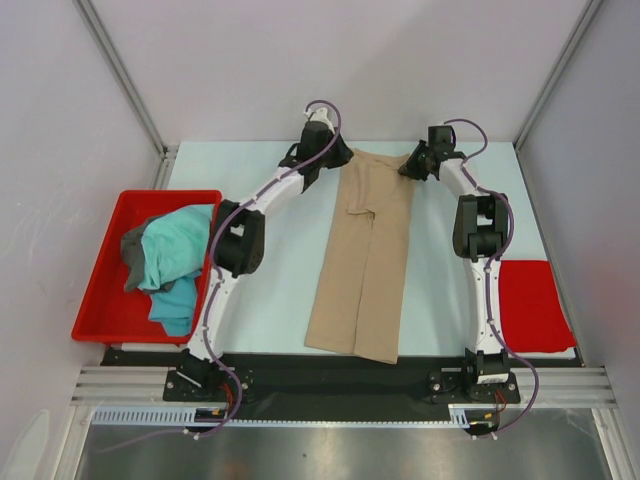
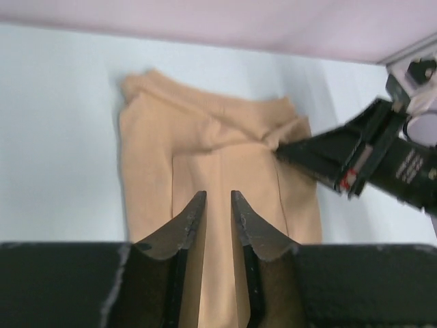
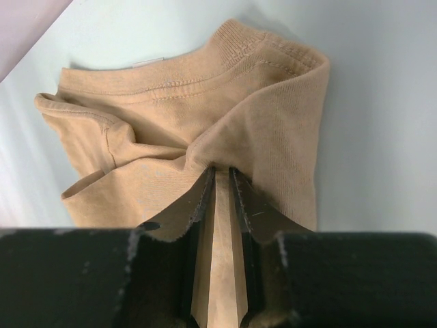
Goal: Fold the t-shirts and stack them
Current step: Fold the tshirt
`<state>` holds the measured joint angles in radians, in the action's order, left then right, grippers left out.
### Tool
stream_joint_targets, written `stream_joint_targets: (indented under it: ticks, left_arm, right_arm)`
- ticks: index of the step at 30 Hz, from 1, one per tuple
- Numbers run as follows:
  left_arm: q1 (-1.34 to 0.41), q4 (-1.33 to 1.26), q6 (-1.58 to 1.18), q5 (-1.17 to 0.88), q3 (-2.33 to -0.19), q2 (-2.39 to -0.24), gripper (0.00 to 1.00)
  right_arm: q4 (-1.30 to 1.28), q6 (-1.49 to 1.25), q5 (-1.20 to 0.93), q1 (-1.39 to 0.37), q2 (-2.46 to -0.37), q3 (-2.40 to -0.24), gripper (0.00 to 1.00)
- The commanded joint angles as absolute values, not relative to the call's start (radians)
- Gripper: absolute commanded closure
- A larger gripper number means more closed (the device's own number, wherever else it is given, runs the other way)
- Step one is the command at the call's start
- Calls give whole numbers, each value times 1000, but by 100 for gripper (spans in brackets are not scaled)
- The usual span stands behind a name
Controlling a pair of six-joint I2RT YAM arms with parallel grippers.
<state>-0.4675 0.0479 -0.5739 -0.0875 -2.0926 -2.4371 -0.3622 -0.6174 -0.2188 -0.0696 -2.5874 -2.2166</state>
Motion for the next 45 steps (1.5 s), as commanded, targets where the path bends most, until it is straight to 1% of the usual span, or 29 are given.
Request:
stream_joint_targets:
  ticks: [1,4,5,10,16,17,20,22,23,26,31,33,37,38,40,42,45]
  left_arm:
    - [-474,98,-546,-129,-2261,-2554,75]
    - [-460,55,-641,-179,-2246,-2582,76]
    - [-457,37,-670,-186,-2211,-2579,75]
    - [-457,31,-713,-201,-2200,-2611,72]
    - [-459,43,-762,-166,-2204,-2629,73]
    - [-457,55,-767,-157,-2204,-2629,71]
    - [-459,87,-770,-123,-2213,-2634,70]
    - [-457,100,-782,-121,-2223,-2643,67]
    - [-457,110,-785,-126,-2236,-2657,64]
    - [-457,139,-810,-138,-2270,-2681,60]
    - [-448,120,-885,-182,-2290,-2715,57]
    - [-448,100,-896,-195,-2289,-2723,57]
    - [-448,49,-934,-230,-2286,-2740,61]
    - [-448,41,-936,-230,-2290,-2740,65]
    - [-448,40,-927,-215,-2286,-2729,71]
    - [-448,29,-916,-204,-2276,-2720,74]
    - [-446,29,-887,-190,-2278,-2691,86]
  right_arm:
    - [-382,-609,-215,-75,-2611,-2241,81]
    - [-373,-607,-221,-77,-2609,-2227,81]
    - [-371,-610,-221,-77,-2608,-2226,81]
    - [-371,-601,-222,-77,-2603,-2215,81]
    - [-365,-600,-225,-74,-2603,-2212,81]
    - [-361,-600,-227,-74,-2603,-2212,81]
    - [-357,-603,-230,-74,-2606,-2210,81]
    - [-356,-603,-232,-72,-2606,-2214,81]
    - [-354,-603,-233,-74,-2608,-2214,81]
    - [-351,-603,-233,-71,-2609,-2214,81]
    - [-350,-603,-236,-69,-2611,-2215,81]
    - [-350,-600,-238,-67,-2609,-2214,81]
    - [-350,-598,-241,-64,-2611,-2214,81]
    - [-348,-600,-242,-63,-2611,-2214,81]
    - [-347,-597,-242,-63,-2611,-2215,81]
    - [-348,-598,-244,-61,-2612,-2217,81]
    - [-347,-598,-247,-60,-2612,-2217,81]
